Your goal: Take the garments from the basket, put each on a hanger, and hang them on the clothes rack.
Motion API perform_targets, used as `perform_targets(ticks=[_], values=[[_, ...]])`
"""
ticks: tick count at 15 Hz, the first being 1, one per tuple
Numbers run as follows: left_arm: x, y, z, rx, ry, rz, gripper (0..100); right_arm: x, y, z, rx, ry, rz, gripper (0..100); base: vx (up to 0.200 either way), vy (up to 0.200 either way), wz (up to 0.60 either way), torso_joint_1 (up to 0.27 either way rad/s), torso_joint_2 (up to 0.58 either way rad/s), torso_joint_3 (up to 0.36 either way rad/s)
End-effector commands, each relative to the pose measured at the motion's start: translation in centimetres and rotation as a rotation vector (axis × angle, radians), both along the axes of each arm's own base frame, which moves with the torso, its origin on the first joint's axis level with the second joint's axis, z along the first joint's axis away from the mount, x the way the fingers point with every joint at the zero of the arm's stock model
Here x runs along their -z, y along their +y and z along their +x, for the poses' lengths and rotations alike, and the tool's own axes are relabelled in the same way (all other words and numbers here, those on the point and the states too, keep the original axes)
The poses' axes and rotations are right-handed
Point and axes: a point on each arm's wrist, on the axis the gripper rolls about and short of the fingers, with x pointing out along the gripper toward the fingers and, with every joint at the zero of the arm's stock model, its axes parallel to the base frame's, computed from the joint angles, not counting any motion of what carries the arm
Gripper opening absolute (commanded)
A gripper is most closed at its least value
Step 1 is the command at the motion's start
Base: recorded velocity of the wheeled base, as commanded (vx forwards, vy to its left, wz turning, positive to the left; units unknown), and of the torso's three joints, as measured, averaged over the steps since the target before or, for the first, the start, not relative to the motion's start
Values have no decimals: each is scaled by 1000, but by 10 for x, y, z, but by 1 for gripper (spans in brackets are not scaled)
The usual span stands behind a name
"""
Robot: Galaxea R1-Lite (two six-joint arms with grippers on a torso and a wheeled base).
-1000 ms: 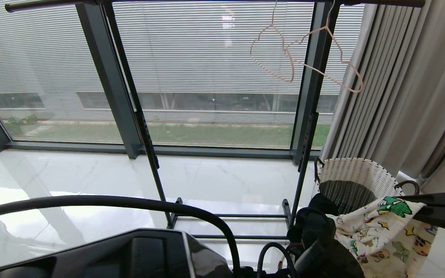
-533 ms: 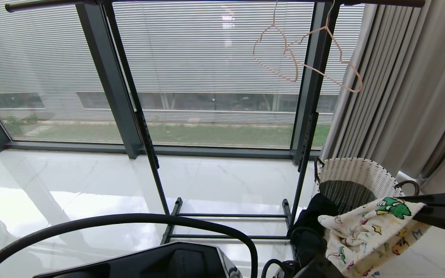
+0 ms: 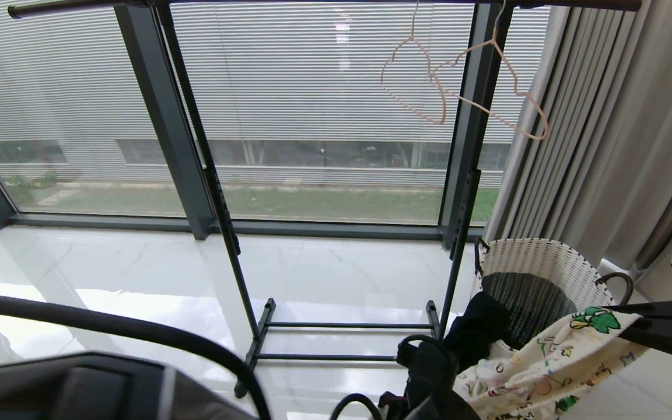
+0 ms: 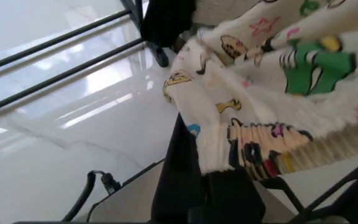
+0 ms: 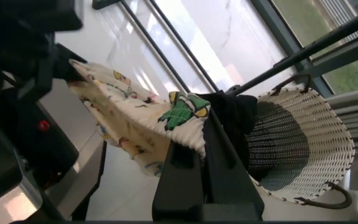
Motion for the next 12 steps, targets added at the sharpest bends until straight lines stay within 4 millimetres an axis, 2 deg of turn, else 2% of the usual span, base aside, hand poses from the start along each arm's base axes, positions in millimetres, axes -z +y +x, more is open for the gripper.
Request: perform_targets(ticks=[1, 4, 7, 9, 12], values=[[-87, 67, -17, -30, -109, -181, 0, 1, 1, 0, -7, 8, -2, 0, 0, 0, 0, 0, 0, 0], [-116, 118, -18, -52, -220, -124, 0, 0, 3, -1, -48, 9, 7, 0, 0, 0, 0, 0, 0, 0], [-139, 157, -16, -84, -327, -41, 0, -4, 15, -5, -132, -24, 32, 0, 0, 0, 0, 0, 0, 0], [-147, 173, -16, -95, -383, -6, 0, -6, 26, 2, -154, -50, 51, 0, 0, 0, 0, 0, 0, 0], [-152, 177, -19, -69, -393, -18, 0, -18, 47, 25, -154, -81, 76, 0, 0, 0, 0, 0, 0, 0]])
